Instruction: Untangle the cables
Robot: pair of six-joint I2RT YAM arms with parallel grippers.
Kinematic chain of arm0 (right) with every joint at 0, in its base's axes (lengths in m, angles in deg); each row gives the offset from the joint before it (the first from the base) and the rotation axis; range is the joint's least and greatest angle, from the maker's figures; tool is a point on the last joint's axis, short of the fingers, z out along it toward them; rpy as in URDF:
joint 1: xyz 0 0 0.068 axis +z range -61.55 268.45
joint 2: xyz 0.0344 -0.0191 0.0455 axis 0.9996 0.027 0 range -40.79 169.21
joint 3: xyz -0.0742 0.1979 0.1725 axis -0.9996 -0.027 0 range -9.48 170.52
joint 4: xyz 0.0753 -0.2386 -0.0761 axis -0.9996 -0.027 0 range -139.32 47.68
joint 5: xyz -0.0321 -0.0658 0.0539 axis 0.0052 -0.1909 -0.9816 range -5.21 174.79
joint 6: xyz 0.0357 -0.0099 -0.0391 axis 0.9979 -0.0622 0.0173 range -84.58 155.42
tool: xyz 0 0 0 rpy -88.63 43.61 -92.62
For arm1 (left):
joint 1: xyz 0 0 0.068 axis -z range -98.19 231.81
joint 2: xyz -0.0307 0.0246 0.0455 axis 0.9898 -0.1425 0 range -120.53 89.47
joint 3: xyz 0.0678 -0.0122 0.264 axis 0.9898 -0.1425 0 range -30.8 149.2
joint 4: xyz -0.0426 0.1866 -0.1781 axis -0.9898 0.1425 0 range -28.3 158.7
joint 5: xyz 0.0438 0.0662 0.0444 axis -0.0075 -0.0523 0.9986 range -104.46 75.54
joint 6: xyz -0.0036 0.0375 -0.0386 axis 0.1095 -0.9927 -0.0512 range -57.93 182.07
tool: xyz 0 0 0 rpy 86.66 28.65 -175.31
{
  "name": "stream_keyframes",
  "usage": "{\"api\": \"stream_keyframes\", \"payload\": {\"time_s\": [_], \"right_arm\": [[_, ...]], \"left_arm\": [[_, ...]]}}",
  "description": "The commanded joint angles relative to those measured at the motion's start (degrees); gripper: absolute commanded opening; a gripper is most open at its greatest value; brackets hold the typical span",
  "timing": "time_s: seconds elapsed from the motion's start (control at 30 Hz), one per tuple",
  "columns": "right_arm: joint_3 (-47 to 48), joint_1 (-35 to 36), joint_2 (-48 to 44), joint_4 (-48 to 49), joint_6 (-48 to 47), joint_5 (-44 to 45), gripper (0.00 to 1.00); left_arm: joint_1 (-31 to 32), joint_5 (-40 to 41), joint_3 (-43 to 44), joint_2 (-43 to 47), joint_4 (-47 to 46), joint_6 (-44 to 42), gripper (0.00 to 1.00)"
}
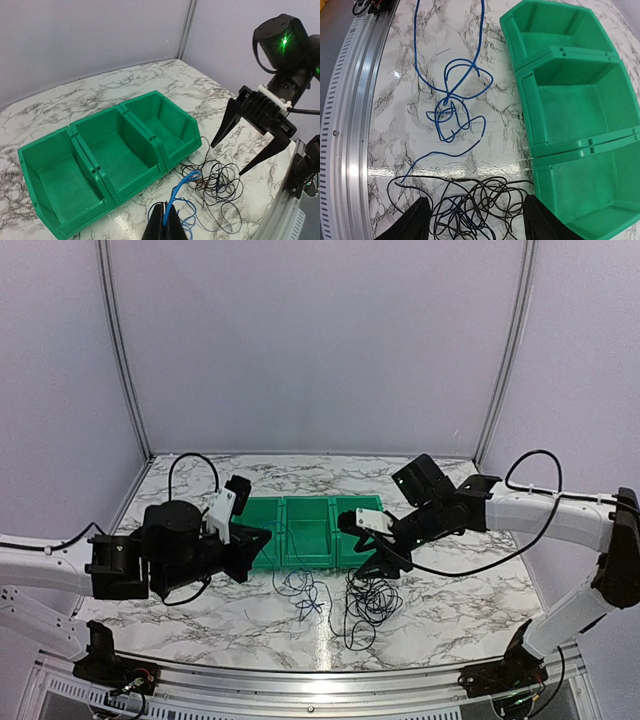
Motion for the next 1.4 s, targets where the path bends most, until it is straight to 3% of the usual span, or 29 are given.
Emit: {"api": "stream_keyframes", "payload": {"time_s": [0.0, 0.1, 0.5, 1.0, 1.13, 1.27, 1.3, 1.37], "right_arm": [[-1.9, 1.3, 3.6, 5.7, 3.5, 2.9, 0.62], [-1.9, 3.5, 6.4, 7.1, 3.1, 4.5, 0.61], [6.8, 5.6, 20.7, 9.0, 8.7, 5.3, 0.59], [6.3, 7.8, 27.1, 10.2, 6.3, 12.5, 0.59], [6.4, 7.8, 28.2, 10.4, 6.5, 16.4, 0.44], [5.7, 7.8, 27.7, 9.7, 5.7, 17.0, 0.06], [5.0, 7.8, 27.3, 9.3, 5.4, 17.3, 0.00], [3.0, 7.7, 25.6, 8.8, 4.5, 18.4, 0.00]], "left_arm": [[0.2, 7.2, -11.1, 0.6, -12.5, 9.8, 0.00], [0.2, 8.3, -15.8, 0.0, -15.0, 11.8, 0.00], [0.2, 10.5, -20.9, 0.3, -15.0, 15.8, 0.00], [0.2, 10.4, -23.3, 3.1, -14.9, 15.8, 0.00], [0.2, 10.6, -23.4, 4.2, -14.9, 15.1, 0.00], [0.2, 10.6, -22.1, 6.1, -13.5, 13.3, 0.00], [0.2, 10.6, -21.2, 6.9, -12.1, 12.6, 0.00], [0.1, 11.3, -17.6, 9.0, -6.9, 10.4, 0.00]]}}
